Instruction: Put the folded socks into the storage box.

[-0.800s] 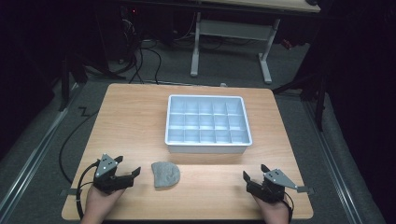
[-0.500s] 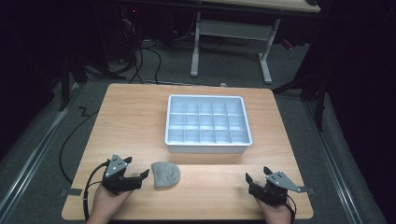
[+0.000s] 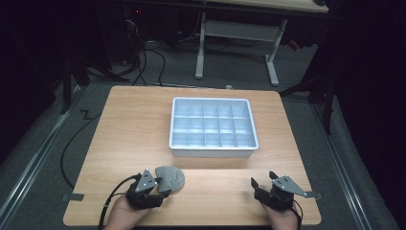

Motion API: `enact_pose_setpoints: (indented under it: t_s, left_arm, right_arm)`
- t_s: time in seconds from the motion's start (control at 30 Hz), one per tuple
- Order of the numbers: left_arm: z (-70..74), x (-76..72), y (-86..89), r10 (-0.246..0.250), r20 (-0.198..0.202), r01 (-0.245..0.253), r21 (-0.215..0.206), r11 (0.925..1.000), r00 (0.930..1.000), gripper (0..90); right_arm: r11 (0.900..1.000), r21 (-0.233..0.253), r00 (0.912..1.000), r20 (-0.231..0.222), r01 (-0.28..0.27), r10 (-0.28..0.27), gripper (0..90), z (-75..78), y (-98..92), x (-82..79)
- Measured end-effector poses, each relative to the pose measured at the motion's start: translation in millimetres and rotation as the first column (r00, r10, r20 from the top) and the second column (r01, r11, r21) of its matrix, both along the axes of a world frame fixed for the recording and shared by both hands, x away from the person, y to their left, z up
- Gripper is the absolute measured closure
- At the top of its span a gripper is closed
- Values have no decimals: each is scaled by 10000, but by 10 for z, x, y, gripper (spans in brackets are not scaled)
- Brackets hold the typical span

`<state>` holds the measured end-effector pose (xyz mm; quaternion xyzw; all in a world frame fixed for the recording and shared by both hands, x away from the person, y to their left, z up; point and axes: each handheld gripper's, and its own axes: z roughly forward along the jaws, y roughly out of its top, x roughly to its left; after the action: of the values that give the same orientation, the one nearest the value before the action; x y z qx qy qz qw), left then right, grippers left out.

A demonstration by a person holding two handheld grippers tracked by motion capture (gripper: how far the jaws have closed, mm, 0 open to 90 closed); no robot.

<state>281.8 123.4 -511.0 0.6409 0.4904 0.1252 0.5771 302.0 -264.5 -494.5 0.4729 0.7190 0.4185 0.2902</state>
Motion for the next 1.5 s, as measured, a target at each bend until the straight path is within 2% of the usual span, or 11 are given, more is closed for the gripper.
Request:
enact_pose_setpoints:
  t_s: [0.27, 0.33, 0.4, 0.73, 0.9, 1.1, 1.2, 1.3, 1.37, 1.43, 1.5]
  left_arm:
    - [-25, -27, -29, -47, 264, 30, 628, 9980, 9996, 366]
    - [-74, -31, -47, 83, 557, -154, 1294, 9915, 9984, 316]
    - [-76, -27, -40, 144, 654, -239, 1470, 9889, 9978, 301]
    - [-57, 34, 137, 749, 305, -780, 1174, 9900, 9967, 398]
    - [-26, 63, 237, 1050, 274, -1068, 732, 9916, 9941, 576]
    - [-21, 163, 359, 1919, 389, -1946, 865, 9771, 9807, 640]
    - [3, 256, 543, 2751, 331, -2767, 653, 9587, 9608, 631]
    - [87, 254, 592, 2738, 279, -2741, 58, 9617, 9614, 600]
    - [138, 237, 553, 2452, 158, -2451, -77, 9695, 9693, 559]
    - [193, 242, 459, 2023, -518, -2034, -175, 9789, 9780, 494]
    - [195, 252, 404, 1928, -751, -1930, 57, 9812, 9784, 440]
  right_arm:
    - [10000, -36, 10000, 49, -52, 52, 244, 7, 3, 7]
    - [10000, 6, 10000, 23, -24, 24, 245, 9, -5, 2]
    - [10000, 24, 10000, 18, 6, -6, 245, 12, -12, -3]
    - [10000, 68, 10000, 89, 40, -40, 247, 27, -29, -9]
    - [9999, 51, 9999, 104, -102, 102, 247, 30, 14, 24]
    - [9999, 16, 9999, 87, -135, 134, 250, 26, 11, 30]
    - [10000, 60, 10000, 73, -50, 50, 251, 28, -23, 9]
    - [9999, 115, 9999, 89, 66, -67, 253, 31, -58, -10]
    - [9999, 123, 9999, 82, 94, -95, 254, 34, -72, -20]
    - [9998, 150, 9999, 89, 123, -124, 254, 38, -82, -26]
    - [9993, 320, 9998, 48, 184, -185, 257, 37, -93, -31]
